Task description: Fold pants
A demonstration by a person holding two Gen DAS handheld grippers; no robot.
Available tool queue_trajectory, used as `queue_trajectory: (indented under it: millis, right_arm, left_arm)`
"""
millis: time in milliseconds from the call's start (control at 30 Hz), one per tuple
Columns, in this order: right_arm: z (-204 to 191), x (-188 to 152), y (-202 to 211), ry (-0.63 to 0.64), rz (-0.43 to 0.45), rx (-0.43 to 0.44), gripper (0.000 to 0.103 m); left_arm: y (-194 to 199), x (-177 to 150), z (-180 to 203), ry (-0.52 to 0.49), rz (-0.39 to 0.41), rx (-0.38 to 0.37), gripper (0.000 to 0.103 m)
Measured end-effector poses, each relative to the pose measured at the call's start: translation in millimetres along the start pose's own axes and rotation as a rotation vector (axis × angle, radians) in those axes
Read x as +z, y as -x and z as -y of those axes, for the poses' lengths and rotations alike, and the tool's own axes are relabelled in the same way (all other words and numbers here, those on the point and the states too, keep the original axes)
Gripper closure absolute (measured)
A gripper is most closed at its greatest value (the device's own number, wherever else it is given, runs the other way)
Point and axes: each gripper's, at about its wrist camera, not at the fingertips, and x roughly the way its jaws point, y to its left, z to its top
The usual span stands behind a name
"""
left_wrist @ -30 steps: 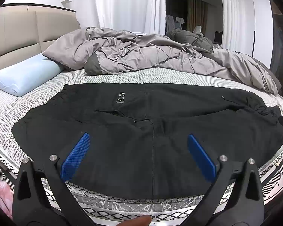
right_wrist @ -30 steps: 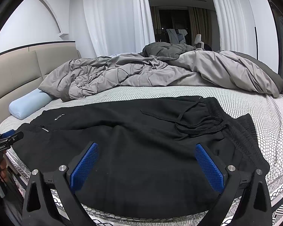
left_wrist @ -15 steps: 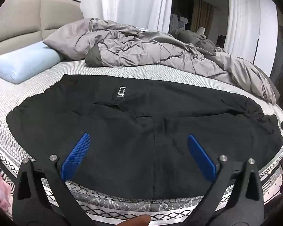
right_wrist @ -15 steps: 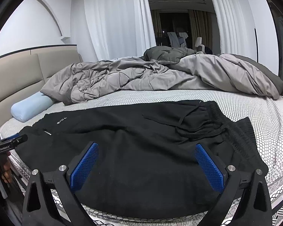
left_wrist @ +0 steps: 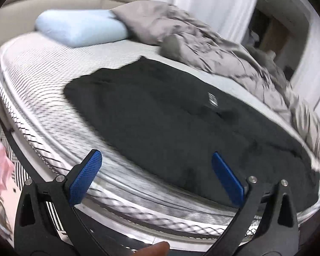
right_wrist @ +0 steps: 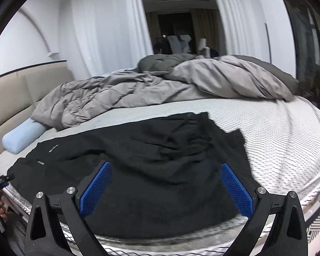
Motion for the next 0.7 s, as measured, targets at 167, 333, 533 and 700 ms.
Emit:
queue_trajectory:
  millis: [167, 333, 533, 700]
  right_arm:
    - [29, -1, -4, -0.052, -0.057, -0.016, 0.000]
    - [52, -8, -10, -0.147, -0.095, 0.024, 0.000]
    - [60, -16, -16, -0.197, -0.131, 0.065, 0.000]
    - [72, -36, -9, -0.287, -0.170, 0.110, 0.001]
  left_arm:
    - [-19, 24, -54, 0.121, -0.088, -0.090, 0.024]
    - [-46, 38, -62, 0.132, -0.125, -0.119, 0.029]
    - [-75, 71, -64, 0.192, -0.086, -0.049, 0.081]
    - [-66, 86, -80, 0.243, -0.031, -0.074, 0.099]
